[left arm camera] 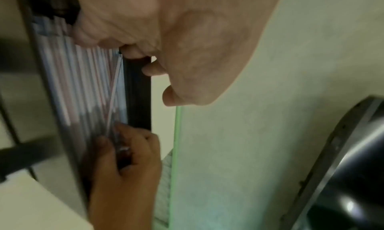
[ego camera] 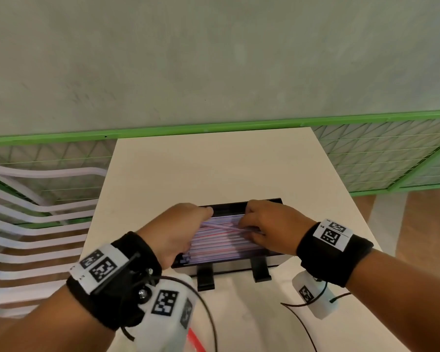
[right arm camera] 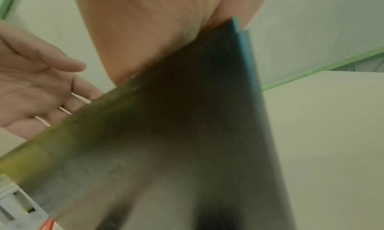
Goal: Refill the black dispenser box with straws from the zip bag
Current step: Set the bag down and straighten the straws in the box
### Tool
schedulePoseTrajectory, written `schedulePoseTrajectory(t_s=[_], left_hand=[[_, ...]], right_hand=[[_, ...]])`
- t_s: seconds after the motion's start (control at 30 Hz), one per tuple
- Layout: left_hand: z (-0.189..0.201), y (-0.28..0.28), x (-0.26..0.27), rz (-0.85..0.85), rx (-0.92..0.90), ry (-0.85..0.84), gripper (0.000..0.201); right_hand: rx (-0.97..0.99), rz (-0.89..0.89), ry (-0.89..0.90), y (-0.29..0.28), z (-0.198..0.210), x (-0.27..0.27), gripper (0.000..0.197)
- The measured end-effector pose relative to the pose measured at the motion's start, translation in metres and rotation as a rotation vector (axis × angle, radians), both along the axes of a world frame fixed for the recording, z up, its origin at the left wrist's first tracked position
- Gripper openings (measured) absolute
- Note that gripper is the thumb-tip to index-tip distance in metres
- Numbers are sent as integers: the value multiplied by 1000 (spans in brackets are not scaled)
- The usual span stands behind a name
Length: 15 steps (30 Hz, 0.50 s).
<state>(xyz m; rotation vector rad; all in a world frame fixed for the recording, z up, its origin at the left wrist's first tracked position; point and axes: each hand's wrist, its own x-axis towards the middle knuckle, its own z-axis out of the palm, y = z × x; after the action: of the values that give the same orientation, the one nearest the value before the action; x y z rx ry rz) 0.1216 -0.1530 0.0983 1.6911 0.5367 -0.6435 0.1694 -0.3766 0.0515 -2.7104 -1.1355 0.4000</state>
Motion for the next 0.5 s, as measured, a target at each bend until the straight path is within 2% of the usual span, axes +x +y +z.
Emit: schedulePoseTrajectory(t_s=[0.07, 0.1, 0.13, 0.2, 0.23, 0.37, 0.43, 0.5], left_hand=[[-9, -11, -2, -39, 131, -5, 43], [-14, -15, -3, -40, 182, -16, 44], [-17, -20, -4, -46, 209, -20, 37], [-20, -26, -5, -64, 224, -30, 20], [-19, -27, -5, -54, 235, -41, 19], [-14, -15, -5, 28, 190, -46, 29], [-14, -11, -6, 14, 176, -30, 34], [-18, -10, -6, -55, 259, -62, 38]], right_hand=[[5, 43, 15, -3, -5, 0, 38], [-5, 62, 10, -4, -7, 0, 40], [-14, 77, 0, -3, -8, 0, 39], [2, 97, -25, -3, -10, 0, 35], [34, 96, -38, -3, -11, 1, 33], [150, 61, -91, -5, -19, 0, 29], [150, 42, -102, -5, -21, -1, 30], [114, 58, -98, -3, -20, 0, 31]])
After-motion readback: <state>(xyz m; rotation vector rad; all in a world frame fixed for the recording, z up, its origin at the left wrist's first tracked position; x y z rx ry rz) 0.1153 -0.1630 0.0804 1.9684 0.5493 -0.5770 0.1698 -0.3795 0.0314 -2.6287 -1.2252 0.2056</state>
